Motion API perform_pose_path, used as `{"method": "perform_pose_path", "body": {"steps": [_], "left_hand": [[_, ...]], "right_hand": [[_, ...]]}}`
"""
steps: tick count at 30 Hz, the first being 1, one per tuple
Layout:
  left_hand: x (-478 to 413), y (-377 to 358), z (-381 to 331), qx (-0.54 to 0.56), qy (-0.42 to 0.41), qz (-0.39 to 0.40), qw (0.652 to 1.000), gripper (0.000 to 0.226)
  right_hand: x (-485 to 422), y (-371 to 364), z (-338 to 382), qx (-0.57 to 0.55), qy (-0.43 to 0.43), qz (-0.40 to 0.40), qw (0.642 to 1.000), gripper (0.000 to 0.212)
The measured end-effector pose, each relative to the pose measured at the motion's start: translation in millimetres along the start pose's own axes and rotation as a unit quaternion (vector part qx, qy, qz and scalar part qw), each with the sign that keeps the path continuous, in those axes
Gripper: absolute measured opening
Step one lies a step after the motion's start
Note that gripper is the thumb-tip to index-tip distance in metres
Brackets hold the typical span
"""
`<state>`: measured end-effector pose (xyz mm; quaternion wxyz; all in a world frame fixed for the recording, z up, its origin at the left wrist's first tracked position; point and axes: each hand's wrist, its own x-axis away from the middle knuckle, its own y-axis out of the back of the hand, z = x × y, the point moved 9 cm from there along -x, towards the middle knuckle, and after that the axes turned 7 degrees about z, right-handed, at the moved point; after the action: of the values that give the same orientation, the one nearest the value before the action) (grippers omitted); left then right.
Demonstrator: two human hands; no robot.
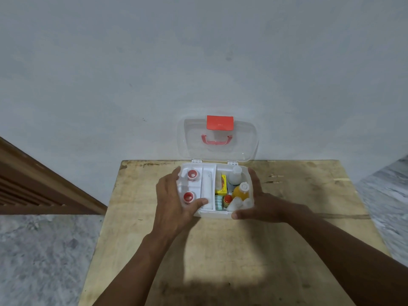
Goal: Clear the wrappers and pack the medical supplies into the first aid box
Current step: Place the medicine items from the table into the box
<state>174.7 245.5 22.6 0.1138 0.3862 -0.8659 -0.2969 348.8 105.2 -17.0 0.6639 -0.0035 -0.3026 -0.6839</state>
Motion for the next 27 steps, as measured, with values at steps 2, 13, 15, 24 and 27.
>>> {"method": "perform_pose_path", "body": {"steps": [2, 13, 15, 24, 27], "left_hand": [[4.3, -4.3, 5.1, 0.048, 0.011, 0.025, 0.999, 0.112], [11.9, -26.1, 0.6, 0.173, -0.032, 0.056, 0.983, 0.089], [12.1, -24.8, -2.4, 0.175, -0.039, 0.055, 0.982, 0.089], [11.9, -19.4, -1.5, 0.193, -0.043, 0.061, 0.978, 0.084], [11.6, -20.3, -1.1, 0.199, -0.045, 0.063, 0.977, 0.084]], "right_hand": [[-1.0, 0.8, 0.0, 0.003, -0.001, 0.006, 1.000, 0.120], [-0.9, 10.5, 10.1, 0.026, -0.026, 0.039, 0.999, 0.121], [1.2, 10.5, 13.7, 0.026, -0.022, 0.033, 0.999, 0.119], [32.5, 88.5, 47.2, 0.220, -0.091, -0.289, 0.927, 0.047], [35.0, 107.7, 111.9, 0.346, 0.063, -0.419, 0.837, 0.035]]}}
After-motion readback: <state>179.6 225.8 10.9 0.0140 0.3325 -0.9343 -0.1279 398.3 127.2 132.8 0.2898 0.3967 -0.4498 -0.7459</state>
